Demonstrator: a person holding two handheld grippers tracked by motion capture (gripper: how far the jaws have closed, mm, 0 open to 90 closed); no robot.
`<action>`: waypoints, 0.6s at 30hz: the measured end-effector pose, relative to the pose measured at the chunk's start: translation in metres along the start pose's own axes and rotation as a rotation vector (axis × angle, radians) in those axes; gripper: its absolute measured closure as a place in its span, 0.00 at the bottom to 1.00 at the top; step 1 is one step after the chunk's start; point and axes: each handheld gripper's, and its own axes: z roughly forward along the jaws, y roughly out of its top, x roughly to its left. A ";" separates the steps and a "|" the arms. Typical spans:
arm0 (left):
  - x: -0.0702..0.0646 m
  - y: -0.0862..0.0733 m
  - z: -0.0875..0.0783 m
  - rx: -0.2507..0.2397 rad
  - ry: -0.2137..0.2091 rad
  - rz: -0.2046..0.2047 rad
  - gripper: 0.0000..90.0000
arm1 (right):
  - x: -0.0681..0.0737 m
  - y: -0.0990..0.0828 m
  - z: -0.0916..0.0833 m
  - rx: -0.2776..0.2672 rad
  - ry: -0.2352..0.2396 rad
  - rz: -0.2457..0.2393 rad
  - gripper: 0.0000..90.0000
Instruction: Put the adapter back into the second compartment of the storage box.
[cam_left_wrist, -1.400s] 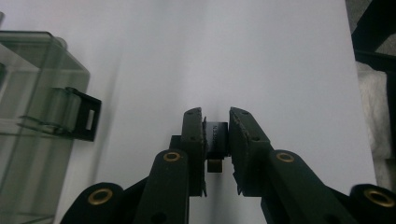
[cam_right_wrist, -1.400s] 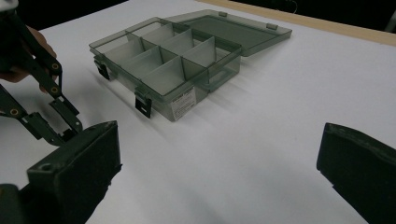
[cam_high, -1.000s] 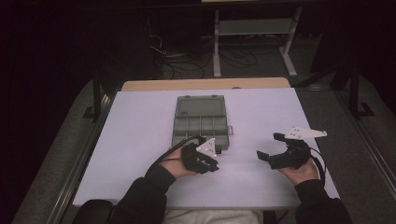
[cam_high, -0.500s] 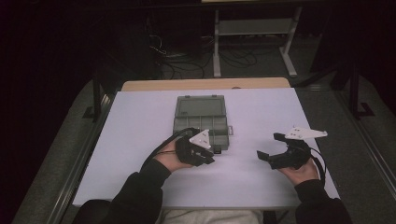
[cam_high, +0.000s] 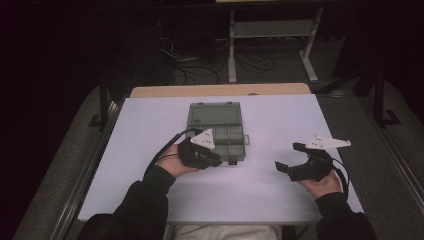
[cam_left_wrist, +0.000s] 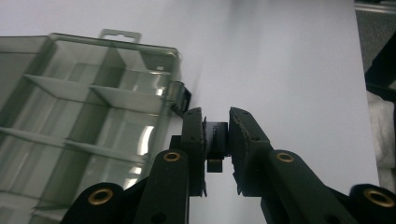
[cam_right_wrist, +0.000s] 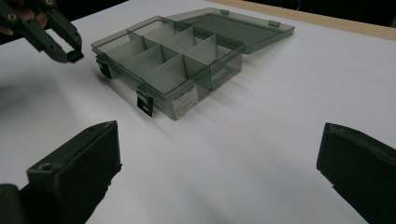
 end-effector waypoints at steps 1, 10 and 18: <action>0.006 -0.002 -0.007 -0.012 0.004 -0.009 0.85 | 0.000 0.000 0.000 0.001 0.001 0.001 0.00; 0.023 -0.003 -0.014 -0.029 0.025 -0.034 0.85 | 0.000 0.000 0.001 0.007 0.007 0.003 0.00; 0.036 0.002 -0.023 -0.036 0.054 -0.046 0.85 | 0.000 -0.001 0.001 0.008 0.009 0.005 0.00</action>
